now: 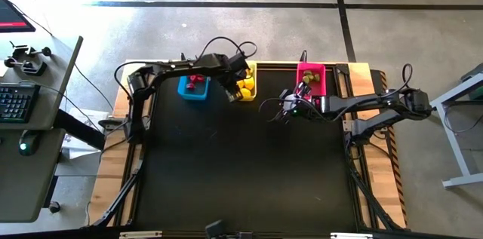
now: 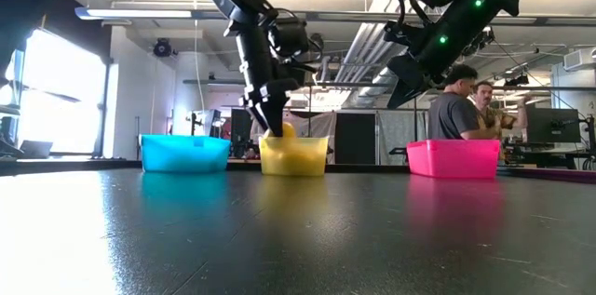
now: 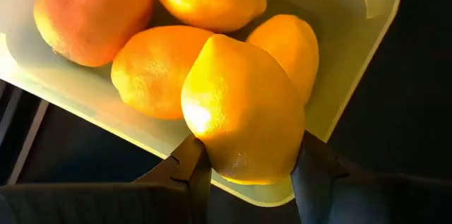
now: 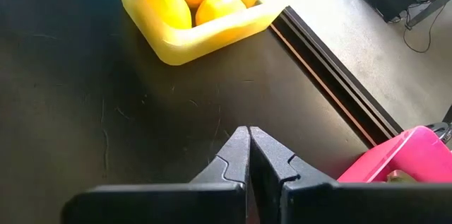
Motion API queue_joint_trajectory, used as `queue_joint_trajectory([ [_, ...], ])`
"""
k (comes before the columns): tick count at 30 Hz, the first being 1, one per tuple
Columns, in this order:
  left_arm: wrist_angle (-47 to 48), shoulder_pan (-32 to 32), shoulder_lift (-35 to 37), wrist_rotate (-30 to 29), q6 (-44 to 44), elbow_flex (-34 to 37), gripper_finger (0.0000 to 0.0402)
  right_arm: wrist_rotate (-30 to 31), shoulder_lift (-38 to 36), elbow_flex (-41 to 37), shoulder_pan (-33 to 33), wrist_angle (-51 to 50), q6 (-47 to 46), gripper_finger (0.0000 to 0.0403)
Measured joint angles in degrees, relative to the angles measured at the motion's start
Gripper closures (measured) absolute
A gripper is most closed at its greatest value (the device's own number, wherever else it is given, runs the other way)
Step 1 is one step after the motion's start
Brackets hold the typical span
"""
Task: Sort produce into baskets
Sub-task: Put the yellow lemon into the yellow bin
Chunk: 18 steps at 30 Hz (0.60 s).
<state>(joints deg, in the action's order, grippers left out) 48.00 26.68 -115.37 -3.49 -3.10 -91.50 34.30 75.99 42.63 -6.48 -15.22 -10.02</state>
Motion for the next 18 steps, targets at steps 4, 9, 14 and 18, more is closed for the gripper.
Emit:
queue_joint_trajectory([
  [4,0.5,0.0,0.0,0.2,0.0,0.0,0.0279,0.0,0.0,0.0,0.0,0.0,0.0,0.0403],
  [9,1.2,0.0,0.0,0.3,-0.2,0.0,0.0262,0.0,0.0,0.0,0.0,0.0,0.0,0.0403],
  [14,1.2,-0.5,0.0,0.2,-0.4,0.0,0.02,0.0,0.0,0.0,0.0,0.0,0.0,0.0403],
  [18,1.7,-0.7,0.3,0.0,-0.4,0.0,0.0162,0.0,0.0,0.0,0.0,0.0,0.0,0.0403],
])
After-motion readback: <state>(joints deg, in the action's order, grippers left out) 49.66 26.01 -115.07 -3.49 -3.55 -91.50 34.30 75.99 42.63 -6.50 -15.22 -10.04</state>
